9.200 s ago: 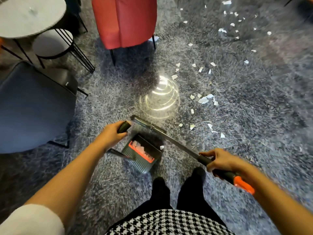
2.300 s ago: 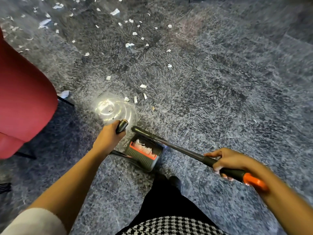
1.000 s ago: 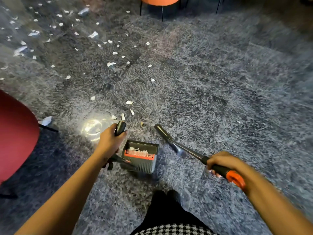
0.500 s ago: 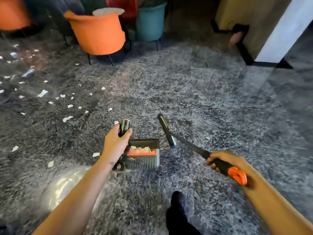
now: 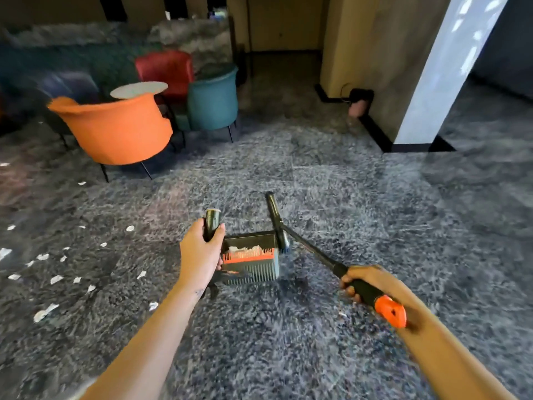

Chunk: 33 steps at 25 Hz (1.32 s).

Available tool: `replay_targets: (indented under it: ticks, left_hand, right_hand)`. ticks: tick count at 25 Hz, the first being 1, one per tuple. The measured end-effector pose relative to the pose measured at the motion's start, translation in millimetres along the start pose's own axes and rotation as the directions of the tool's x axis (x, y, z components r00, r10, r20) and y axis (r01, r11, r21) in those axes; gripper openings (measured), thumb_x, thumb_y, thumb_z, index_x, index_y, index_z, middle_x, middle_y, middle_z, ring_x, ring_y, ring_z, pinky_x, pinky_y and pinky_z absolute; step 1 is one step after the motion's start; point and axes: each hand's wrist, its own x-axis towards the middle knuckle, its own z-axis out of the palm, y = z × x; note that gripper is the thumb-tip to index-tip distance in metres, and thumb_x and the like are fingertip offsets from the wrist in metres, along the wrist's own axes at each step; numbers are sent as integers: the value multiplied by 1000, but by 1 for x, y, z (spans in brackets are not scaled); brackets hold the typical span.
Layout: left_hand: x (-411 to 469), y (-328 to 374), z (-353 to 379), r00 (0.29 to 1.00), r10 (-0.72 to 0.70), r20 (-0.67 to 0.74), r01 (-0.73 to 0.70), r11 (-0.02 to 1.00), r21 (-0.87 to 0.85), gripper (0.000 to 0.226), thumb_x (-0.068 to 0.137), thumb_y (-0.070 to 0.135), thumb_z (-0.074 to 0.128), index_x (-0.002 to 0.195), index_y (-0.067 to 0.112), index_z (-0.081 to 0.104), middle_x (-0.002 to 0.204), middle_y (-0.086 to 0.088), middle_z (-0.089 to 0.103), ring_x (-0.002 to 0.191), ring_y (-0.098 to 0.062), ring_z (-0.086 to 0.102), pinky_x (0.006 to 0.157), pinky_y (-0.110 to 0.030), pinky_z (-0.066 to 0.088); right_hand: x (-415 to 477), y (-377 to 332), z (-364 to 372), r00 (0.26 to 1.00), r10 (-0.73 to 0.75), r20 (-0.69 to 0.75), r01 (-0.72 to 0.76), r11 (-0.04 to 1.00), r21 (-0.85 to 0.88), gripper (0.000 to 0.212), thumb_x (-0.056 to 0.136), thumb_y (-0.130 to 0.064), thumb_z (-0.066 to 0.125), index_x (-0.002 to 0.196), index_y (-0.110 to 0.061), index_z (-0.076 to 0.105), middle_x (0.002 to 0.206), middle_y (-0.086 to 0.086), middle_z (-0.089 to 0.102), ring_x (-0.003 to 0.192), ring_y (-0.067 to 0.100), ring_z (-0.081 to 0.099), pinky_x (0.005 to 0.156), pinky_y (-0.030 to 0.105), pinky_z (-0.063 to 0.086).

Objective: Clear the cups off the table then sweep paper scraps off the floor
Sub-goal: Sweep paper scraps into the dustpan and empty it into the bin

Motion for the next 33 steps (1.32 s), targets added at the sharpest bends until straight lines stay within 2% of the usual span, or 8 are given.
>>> replay_targets:
  ticks: [4,10,16,21,26,33]
  left_hand:
    - [104,33,54,999,30,29,-30,1000,-5,21,94,23,56,91,4,49,59,-10,49,35,-16,46,33,-25,40]
    - [287,37,141,995,50,89,-48,999,-25,24,94,22,57,88,0,49,56,-13,49,31,-14,45,32,-25,37]
    - [504,59,217,986,55,158,-45,997,-65,28,94,24,57,92,-3,48,55,-15,48,31,-14,43,32,-25,37]
    - [666,83,295,968,80,236,-77,997,-23,24,94,23,57,97,0,50,59,-15,49,33,-15,43,32,-25,38]
    - [830,78,386,970,75,233,-76,997,-5,24,94,26,57,96,3,51,57,-12,50,34,-15,45,34,-27,40]
    - [1081,124,513,981,40,192,-48,998,38,23,94,26,57,91,4,49,60,-13,51,35,-16,46,34,-26,39]
  right_hand:
    - [73,-84,-17,995,-94,-36,95,995,33,15,88,11,46,77,2,52,61,13,51,32,10,48,30,15,36]
    - [217,-201,-29,984,-156,-85,157,988,3,20,88,14,46,75,0,52,62,14,49,30,11,48,29,16,36]
    - [369,-349,-15,981,-131,-141,135,991,22,20,86,15,47,73,3,54,59,14,49,29,12,46,29,16,36]
    - [487,-466,-24,973,-117,-201,134,988,74,19,85,17,47,72,3,51,58,15,49,28,13,46,29,15,35]
    - [634,-570,-56,966,-147,-212,164,984,64,16,83,18,48,76,5,54,59,15,48,28,13,46,29,15,35]
    - [843,-778,-102,976,-137,-171,152,985,79,9,86,15,46,90,9,53,63,16,47,33,14,46,30,17,34]
